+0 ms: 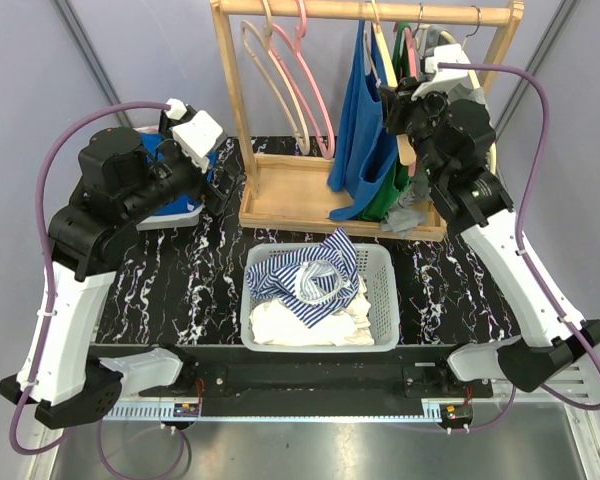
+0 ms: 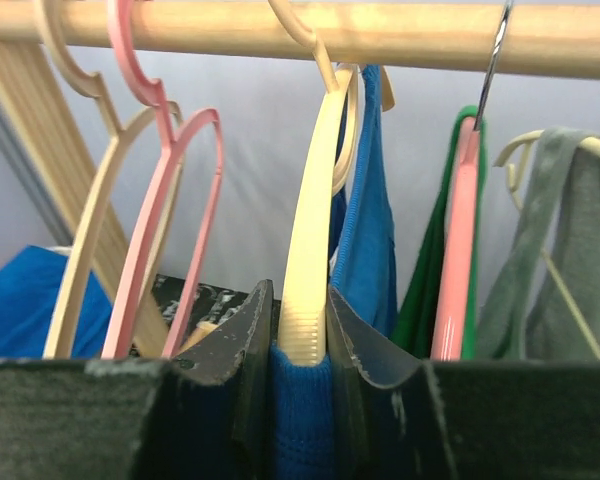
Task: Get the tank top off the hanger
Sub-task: Pick up the hanger from the clothesline.
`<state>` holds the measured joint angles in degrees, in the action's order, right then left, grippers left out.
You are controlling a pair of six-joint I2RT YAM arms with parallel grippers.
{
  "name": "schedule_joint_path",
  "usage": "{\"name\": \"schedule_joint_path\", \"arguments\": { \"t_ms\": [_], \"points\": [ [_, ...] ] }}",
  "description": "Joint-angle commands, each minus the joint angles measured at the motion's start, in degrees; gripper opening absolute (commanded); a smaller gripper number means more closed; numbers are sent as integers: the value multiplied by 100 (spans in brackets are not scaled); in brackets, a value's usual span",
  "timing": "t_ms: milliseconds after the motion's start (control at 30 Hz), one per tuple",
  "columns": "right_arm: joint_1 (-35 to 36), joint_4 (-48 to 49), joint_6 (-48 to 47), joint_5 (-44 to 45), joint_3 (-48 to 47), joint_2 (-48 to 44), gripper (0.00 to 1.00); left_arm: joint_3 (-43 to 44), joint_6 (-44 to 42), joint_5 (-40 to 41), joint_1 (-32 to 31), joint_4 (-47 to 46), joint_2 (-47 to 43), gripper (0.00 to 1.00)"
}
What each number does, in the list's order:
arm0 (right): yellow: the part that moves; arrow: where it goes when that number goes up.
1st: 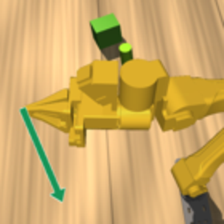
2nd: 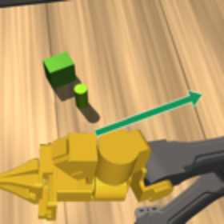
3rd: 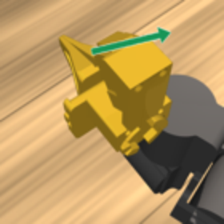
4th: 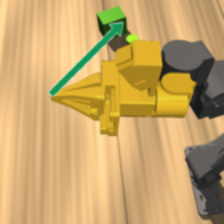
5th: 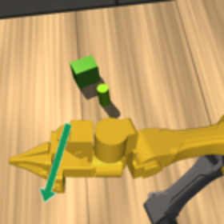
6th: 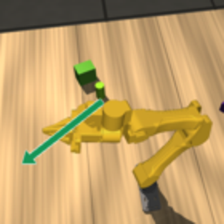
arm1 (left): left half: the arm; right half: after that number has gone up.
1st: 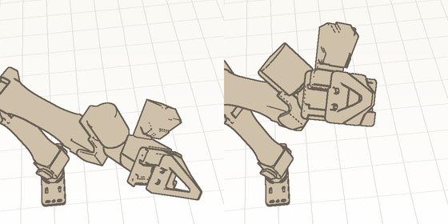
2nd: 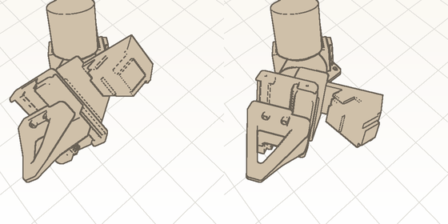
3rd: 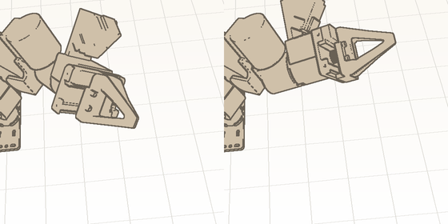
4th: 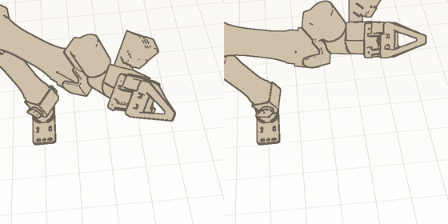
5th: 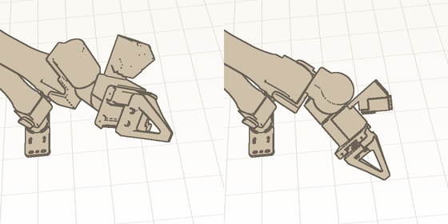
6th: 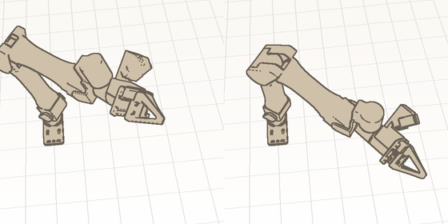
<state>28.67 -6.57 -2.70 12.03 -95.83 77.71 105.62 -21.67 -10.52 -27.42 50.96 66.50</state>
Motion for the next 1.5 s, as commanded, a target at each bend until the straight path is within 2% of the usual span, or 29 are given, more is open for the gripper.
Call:
{"name": "schedule_joint_path", "arguments": {
  "t_ms": [0, 100, 233, 367, 567, 833, 933, 1267, 1467],
  "points": [
    [-63, 894, 629, -579, 362, -624, 0, -15, -135, 7, 17, -192, -181, 99],
    [-63, 728, 858, -1044, 837, -1292, 0, 20, -162, 7, 9, -157, -190, 99],
    [-54, -79, 1105, -1800, 1101, -2450, 0, 46, -92, -116, 17, -121, -208, 99],
    [-63, -862, 1114, -2230, 525, -2946, 0, 29, 5, -257, 26, -130, -216, 99],
    [-63, -1487, 1105, -2494, -1039, -2745, 0, 81, 5, -345, 35, -130, -199, 99],
    [-63, -1909, 1298, -3109, -2289, -2041, 0, -51, -13, -407, 114, -130, -295, 99],
    [-63, -2059, 1316, -3233, -2274, -1970, 0, -86, -39, -407, 123, -121, -322, 99],
    [-63, -2630, 1123, -3839, -1386, -2199, 0, -86, -153, -407, 123, -77, -339, 99],
    [-63, -3173, 1000, -4849, -1271, -2059, 0, 169, -337, -503, 123, 89, -252, 99]
  ]
}}
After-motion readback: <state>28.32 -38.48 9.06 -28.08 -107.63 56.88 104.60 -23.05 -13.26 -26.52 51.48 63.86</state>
